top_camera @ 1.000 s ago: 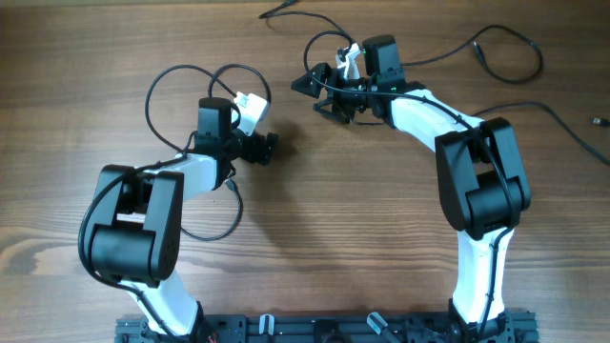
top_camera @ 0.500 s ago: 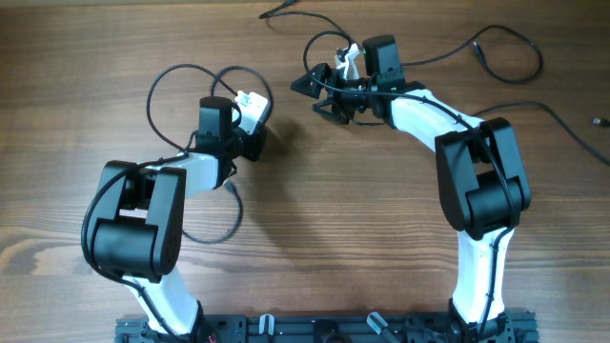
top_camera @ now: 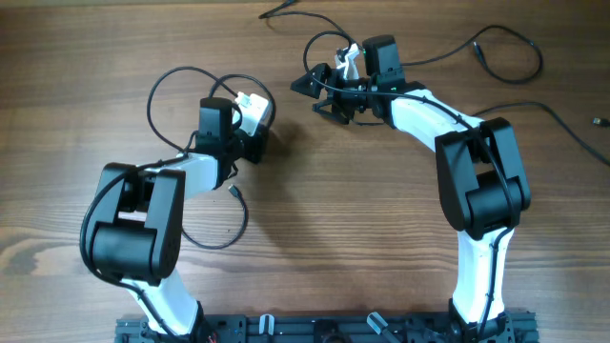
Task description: Untangle cables
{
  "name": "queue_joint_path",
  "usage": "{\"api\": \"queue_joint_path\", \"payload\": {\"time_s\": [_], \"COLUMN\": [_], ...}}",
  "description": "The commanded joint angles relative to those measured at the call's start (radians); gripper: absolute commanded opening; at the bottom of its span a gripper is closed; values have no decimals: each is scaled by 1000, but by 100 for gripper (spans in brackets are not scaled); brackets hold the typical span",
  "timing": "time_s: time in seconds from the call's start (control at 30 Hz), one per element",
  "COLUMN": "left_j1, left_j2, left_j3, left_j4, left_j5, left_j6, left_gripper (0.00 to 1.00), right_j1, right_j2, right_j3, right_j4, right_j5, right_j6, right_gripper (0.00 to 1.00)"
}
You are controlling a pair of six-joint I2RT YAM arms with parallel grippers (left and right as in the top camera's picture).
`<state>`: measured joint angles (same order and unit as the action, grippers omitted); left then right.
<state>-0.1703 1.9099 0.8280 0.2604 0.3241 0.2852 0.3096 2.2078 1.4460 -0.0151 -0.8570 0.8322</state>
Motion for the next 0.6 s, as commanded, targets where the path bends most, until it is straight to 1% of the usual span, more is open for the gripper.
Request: {"api": "queue_joint_path", "payload": {"time_s": [0.0,0.13,0.27,0.43,0.57], "left_j1": [-19,-48,-76,-79,-89], "left_j2": [-25,-48,-101,-203,-222], "left_j3": [-9,-9,-9,-9,-9], "left_j4": [-26,-21,-9,-2,-2], "left_j5": [15,79,80,80,81], "left_j6": [-5,-5,-5,-5,-5], "left_gripper": [4,4,4,4,4], "right_j1": [1,1,1,1,29], "right_j2": [20,20,20,20,20], "right_j3": [-1,-1,-1,-1,-1], "right_j4": [-4,-8,-8,-16,-23], "right_j5": [-21,-21,-21,-17,-22], "right_j6": [-18,-21,-21,-20,-21], "right_gripper": [99,99,99,99,99]}}
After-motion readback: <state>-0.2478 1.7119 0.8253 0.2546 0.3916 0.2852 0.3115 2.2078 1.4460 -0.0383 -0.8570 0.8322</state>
